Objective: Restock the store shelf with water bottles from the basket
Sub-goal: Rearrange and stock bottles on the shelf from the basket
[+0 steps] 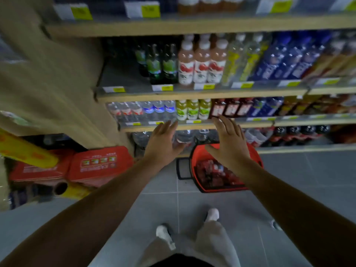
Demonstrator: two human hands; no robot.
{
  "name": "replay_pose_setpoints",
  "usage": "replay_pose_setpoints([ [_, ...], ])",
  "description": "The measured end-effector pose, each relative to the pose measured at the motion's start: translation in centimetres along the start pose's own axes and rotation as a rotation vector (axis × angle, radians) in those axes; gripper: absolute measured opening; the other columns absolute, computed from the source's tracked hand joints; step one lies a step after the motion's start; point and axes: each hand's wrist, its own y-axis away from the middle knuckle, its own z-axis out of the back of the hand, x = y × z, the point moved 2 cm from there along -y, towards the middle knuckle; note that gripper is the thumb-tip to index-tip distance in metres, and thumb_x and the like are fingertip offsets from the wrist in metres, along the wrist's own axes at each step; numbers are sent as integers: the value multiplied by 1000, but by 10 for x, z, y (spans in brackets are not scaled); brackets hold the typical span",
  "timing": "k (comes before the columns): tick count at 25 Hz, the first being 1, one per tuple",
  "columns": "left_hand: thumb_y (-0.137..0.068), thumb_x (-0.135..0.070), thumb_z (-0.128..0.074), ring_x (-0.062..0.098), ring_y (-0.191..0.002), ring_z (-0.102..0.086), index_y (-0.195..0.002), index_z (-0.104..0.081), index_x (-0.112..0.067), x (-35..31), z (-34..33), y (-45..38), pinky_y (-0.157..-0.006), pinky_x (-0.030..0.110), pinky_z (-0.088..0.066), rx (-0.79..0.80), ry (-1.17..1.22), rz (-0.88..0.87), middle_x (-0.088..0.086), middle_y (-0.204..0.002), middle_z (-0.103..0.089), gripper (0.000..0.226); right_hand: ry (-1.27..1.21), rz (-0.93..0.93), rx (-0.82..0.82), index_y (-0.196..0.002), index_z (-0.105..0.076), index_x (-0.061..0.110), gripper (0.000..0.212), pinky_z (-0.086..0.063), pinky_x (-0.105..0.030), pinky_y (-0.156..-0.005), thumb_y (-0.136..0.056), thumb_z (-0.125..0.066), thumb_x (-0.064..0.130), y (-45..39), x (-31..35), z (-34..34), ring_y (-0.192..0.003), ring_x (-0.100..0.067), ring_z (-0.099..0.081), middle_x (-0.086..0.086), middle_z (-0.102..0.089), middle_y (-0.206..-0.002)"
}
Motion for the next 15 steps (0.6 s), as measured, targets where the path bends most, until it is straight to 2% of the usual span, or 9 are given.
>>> replay_pose_setpoints([
  [3,-78,-46,-64,39,-132,-46,-143,-48,-7,-42,-65,0,-109,46,-40,136,21,-18,19,-141,-53,77,-31,-155,48,-152,-28,21,90,-22,-48,-118,-76,-63,53,37,-85,-8,-145,-32,-25,-10,-29,-157],
  [6,-78,-48,-62,31,-141,-37,-148,-42,-12,-82,-130,-11,-113,46,-35,264,20,8,13,-152,-43,81,-71,-308,108,-149,-32,21,88,-31,-47,-113,-75,-67,52,66,-175,-19,-138,-34,-34,-10,-37,-152],
  [8,-79,-49,-63,32,-142,-37,-149,-39,-12,-101,-162,-23,-113,47,-35,314,1,41,13,-153,-41,83,-81,-319,152,-146,-35,22,81,-34,-46,-109,-78,-69,49,74,-218,-24,-134,-33,-37,-8,-40,-149],
  [11,-85,-37,-72,33,-142,-35,-151,-36,-12,-125,-216,-44,-116,45,-31,387,-11,93,14,-153,-39,80,-130,-351,206,-148,-32,25,78,-37,-46,-106,-83,-64,51,75,-278,-38,-131,-30,-37,-5,-40,-147],
  [15,-85,-36,-73,29,-143,-33,-152,-34,-16,-124,-283,-63,-115,44,-33,440,-27,130,11,-156,-37,80,-166,-399,328,-147,-32,25,81,-41,-54,-104,-79,-67,53,77,-333,-83,-133,-31,-37,-5,-40,-147],
])
